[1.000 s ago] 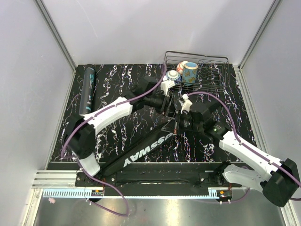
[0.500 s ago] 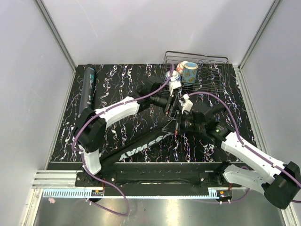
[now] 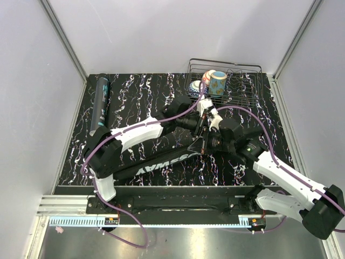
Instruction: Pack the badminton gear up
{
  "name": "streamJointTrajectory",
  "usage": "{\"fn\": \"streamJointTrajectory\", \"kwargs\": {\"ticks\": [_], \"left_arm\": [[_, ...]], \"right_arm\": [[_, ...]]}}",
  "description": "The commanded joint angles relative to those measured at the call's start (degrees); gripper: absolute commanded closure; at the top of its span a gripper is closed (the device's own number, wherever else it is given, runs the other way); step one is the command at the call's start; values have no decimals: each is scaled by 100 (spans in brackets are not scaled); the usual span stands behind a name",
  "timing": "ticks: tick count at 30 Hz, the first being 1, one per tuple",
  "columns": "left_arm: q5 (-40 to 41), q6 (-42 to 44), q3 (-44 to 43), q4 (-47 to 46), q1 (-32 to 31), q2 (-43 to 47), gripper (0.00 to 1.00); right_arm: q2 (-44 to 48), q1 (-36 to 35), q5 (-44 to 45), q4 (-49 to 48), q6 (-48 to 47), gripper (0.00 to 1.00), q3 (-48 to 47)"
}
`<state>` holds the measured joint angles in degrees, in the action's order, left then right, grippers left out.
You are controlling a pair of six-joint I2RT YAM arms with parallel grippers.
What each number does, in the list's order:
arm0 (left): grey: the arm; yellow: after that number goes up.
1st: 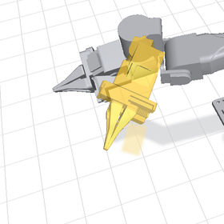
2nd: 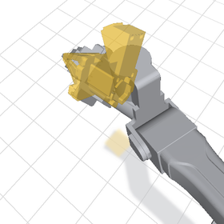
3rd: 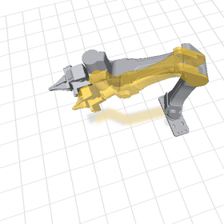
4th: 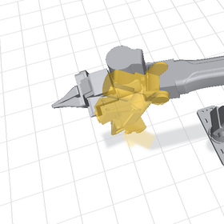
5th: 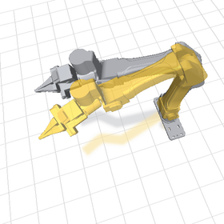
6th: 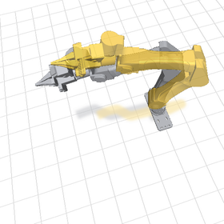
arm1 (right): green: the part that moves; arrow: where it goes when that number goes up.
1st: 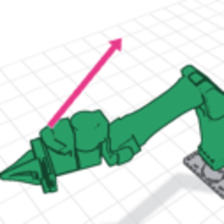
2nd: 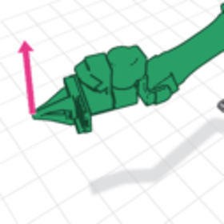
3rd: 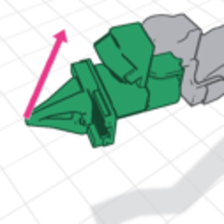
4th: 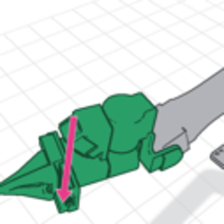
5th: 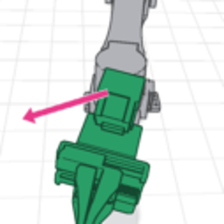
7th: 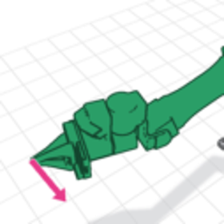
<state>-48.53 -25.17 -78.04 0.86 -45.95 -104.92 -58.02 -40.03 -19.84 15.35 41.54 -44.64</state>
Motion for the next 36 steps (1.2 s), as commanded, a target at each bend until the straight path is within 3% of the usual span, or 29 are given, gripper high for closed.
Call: {"fn": "streamJointTrajectory", "kwargs": {"ticks": [1, 8, 12, 18, 22, 27, 34, 36], "left_arm": [[985, -488, 376, -1164, 34, 473, 100], [2118, -2199, 1281, -2748, 262, 693, 100], [2418, -2721, 1406, -3426, 341, 657, 100], [2437, -2230, 958, -2743, 561, 947, 100], [2427, -1659, 677, -1995, 614, 1482, 100], [2813, -1000, 676, -1310, 710, 2282, 100], [4727, -138, 395, 18, 1053, 3424, 100], [4836, 117, 386, 228, 1341, 3513, 100]], "right_arm": [[229, -49, 32, -525, -102, 100, -19], [177, -417, 313, -797, -129, 100, 246], [-112, -838, 428, -938, -164, 100, 71], [-605, -1699, 743, -1096, -295, 100, -70], [-903, -2691, 1095, -1210, -523, 100, -194], [-1062, -3265, 1192, -1763, -603, 100, -237], [-1589, -3468, 1122, -1694, -717, 100, -774], [-1686, -3468, 1148, -1633, -709, 100, -896]]}}
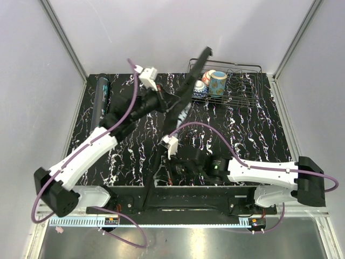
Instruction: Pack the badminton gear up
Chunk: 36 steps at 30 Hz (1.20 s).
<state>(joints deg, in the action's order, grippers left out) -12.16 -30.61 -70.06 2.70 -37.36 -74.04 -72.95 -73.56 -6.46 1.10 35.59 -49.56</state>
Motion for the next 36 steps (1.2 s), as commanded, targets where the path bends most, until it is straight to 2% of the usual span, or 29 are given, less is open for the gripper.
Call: {"fn": "streamJointTrajectory", "kwargs": {"ticks": [1, 6, 10, 18, 24, 28, 32, 36], "left_arm": [[1486, 723, -429, 81, 615, 469, 100], [1375, 478, -78, -251, 1782, 478, 100], [1252, 424, -157, -445, 2294, 6, 100], [891, 196, -455, -735, 3173, -945, 100], [698, -59, -1017, -639, 3534, -1736, 100], [435, 124, -1343, -639, 3605, -2132, 100], [223, 266, -1238, -945, 3640, -2220, 100], [311, 56, -1176, -842, 3684, -2229, 100]], "right_arm": [[-298, -115, -172, -190, -105, 100, -423], [-729, -115, -267, -312, -70, 100, -580], [-1203, -106, -461, -523, 26, 100, -616], [-1573, -176, -874, -1111, 404, 100, -195], [-1942, -527, -989, -1454, 685, 100, 68], [-1908, -764, -901, -1569, 879, 100, 271], [-1627, -844, -743, -1367, 932, 100, 333], [-1967, -862, -865, -1543, 1019, 100, 351]]}}
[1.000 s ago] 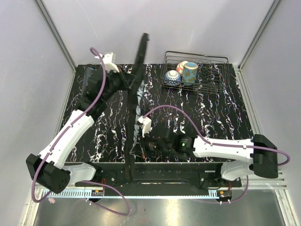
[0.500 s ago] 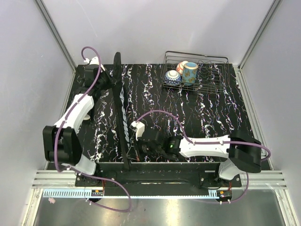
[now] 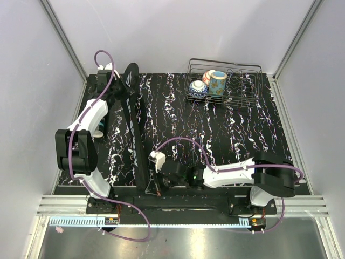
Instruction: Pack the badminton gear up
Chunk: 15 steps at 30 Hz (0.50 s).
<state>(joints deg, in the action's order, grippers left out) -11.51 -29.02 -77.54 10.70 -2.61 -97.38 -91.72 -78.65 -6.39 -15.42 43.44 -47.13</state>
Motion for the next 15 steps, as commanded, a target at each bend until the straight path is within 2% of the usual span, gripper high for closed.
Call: {"fn": "streamJointTrajectory", "kwargs": {"ticks": [1, 4, 6, 7, 8, 10, 11, 13, 15], "left_arm": [[446, -174, -507, -1519, 217, 114, 100], [885, -280, -753, -870, 217, 114, 100], [826, -289, -798, -718, 226, 114, 100], [625, -272, -781, -744, 217, 123, 100], [536, -228, -780, -719, 182, 106, 100], [553, -35, -859, -552, 103, 18, 100], [614, 9, -938, -212, 25, -43, 100], [728, 71, -1175, 63, -37, -298, 100], [659, 54, -1342, 274, -81, -508, 90]], "right_arm": [[-161, -361, -881, 101, 235, 100, 99], [-302, -388, -653, 39, 349, 100, 266], [-320, -379, -302, 538, 297, 100, 135], [-259, -379, -223, 688, 262, 96, 82], [-154, -379, 22, 890, 192, 75, 12], [337, -344, 348, 1162, 77, 58, -59], [522, -318, 793, 1660, -19, 47, -172], [1041, -221, 1183, 2190, -125, 41, -287], [1514, -55, 1587, 2814, -266, 36, -367]]}}
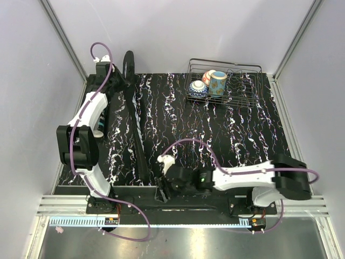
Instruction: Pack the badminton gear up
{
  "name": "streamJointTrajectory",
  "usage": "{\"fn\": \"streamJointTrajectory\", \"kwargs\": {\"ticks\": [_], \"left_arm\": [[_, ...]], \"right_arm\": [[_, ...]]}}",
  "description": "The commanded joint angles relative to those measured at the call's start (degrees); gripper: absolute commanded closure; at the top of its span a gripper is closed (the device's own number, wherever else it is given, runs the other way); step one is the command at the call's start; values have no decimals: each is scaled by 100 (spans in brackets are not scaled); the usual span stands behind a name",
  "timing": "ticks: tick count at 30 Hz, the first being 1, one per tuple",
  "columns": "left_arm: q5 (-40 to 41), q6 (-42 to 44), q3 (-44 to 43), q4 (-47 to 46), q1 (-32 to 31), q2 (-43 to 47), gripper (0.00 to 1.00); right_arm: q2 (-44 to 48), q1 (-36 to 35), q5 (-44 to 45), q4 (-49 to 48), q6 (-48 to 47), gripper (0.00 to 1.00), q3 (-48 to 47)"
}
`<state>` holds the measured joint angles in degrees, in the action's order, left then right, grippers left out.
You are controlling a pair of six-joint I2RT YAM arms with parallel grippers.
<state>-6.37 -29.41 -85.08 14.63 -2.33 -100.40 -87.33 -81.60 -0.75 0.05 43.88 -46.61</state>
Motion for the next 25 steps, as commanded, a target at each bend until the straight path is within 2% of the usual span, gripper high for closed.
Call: {"fn": "streamJointTrajectory", "kwargs": {"ticks": [1, 2, 4, 6, 7, 10, 11, 16, 18, 19, 20, 25], "left_arm": [[32, 50, -641, -66, -110, -243, 82], [31, 41, -676, -5, -162, -252, 73], [109, 162, -843, 109, -328, -217, 39], [189, 269, -1123, 469, -435, -112, 20], [232, 330, -1203, 592, -479, -68, 16], [286, 339, -1284, 980, -611, 300, 14], [259, 313, -1205, 989, -646, 458, 15], [-643, 190, -169, 577, -865, 1829, 15], [-751, 295, 296, 366, -1199, 2556, 15], [-812, 408, 438, 295, -1313, 2813, 15], [-839, 462, 579, 112, -1558, 3076, 15], [-1032, 804, 949, -320, -1894, 4694, 13]], "right_arm": [[1243, 328, 1103, 1443, -318, 36, -410], [1419, 434, 1156, 1767, -284, 35, -332], [1963, 679, 1183, 2093, -266, 35, -200], [2577, 777, 1358, 2305, -222, 32, -33], [2763, 830, 1472, 2428, -187, 31, 2], [3458, 883, 2113, 3069, -11, 28, -41], [3599, 883, 2567, 3462, 111, 27, -146], [4171, 892, 3695, 4634, 192, 23, -656], [4355, 892, 4117, 5073, 52, 20, -1007], [4434, 883, 4188, 5144, -106, 15, -1121], [4539, 883, 4215, 5215, -482, 1, -1348], [5672, 883, 4339, 4470, -1713, 0, -1684]]}}
